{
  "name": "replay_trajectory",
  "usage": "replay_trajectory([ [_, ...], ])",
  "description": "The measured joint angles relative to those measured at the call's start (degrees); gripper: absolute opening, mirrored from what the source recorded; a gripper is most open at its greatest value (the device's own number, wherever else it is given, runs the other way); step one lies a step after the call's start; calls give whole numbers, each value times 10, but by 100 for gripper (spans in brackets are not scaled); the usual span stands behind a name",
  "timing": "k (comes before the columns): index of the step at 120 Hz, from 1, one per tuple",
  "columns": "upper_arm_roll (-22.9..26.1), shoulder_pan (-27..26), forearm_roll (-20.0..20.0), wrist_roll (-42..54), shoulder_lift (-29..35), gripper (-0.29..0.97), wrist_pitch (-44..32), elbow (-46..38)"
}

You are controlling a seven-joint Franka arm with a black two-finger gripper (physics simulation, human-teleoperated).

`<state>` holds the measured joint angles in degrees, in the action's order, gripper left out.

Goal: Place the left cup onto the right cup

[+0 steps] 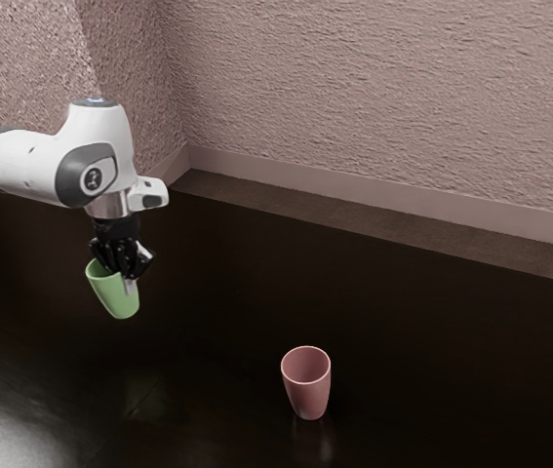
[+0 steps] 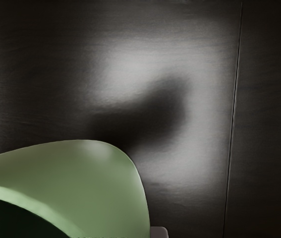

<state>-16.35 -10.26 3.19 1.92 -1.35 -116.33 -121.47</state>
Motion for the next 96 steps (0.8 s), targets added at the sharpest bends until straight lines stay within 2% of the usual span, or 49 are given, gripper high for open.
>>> replay_trajectory([
  [45,2,-48,-1,-12,-4,-11,14,58],
  [96,2,-152,-2,-48,-6,-11,35,103],
])
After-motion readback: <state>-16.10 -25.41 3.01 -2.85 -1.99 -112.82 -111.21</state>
